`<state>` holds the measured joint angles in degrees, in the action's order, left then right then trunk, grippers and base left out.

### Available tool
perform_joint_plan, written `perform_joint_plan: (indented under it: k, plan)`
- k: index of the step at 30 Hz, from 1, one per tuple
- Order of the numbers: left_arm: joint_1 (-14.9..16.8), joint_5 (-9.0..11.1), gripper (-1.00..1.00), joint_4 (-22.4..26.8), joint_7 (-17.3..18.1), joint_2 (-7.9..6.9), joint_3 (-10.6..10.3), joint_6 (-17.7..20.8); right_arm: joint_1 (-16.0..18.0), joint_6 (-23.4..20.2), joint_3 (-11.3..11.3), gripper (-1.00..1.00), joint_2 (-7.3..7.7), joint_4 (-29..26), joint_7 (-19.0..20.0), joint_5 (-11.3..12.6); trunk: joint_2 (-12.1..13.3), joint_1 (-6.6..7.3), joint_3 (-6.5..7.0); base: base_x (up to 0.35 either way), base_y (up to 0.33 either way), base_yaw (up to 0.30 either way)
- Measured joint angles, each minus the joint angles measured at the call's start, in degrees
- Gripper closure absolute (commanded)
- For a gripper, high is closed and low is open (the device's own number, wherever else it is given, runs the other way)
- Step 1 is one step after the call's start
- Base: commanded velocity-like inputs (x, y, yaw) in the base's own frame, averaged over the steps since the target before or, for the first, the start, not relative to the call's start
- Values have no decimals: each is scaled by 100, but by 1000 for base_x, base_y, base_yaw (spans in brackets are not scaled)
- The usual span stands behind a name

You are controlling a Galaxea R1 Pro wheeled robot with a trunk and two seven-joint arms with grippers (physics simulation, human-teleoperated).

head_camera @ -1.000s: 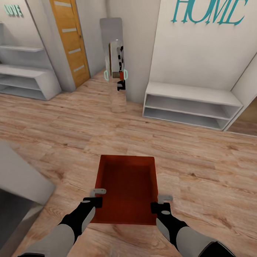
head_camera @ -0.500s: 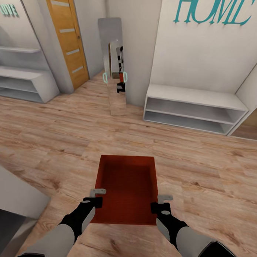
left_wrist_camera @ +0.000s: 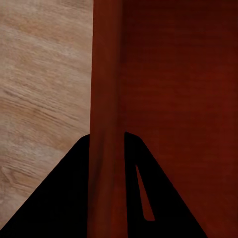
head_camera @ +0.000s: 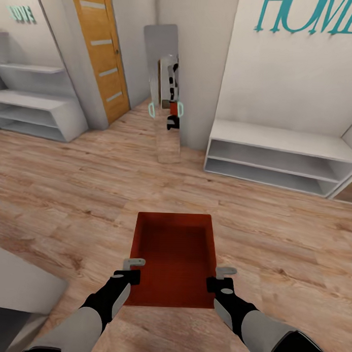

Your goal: Move the two storage containers from the living room to the garage. In the garage, place one container on the floor and stack the other container on top of it (either order is fine).

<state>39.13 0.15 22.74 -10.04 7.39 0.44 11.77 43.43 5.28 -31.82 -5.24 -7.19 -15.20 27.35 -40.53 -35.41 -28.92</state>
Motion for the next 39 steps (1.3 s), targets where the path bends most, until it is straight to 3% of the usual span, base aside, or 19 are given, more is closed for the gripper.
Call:
perform_joint_plan:
  k: [21,39]
  plan:
    - [0,-2,100,29,1,0,-7,0,-1,-1,-2,100,8,-35,-9,-1,0,0,0,322,0,230]
    - [1,4,100,22,3,-3,-11,-2,-1,-1,7,100,4,-28,-10,-11,0,0,0,322,0,17]
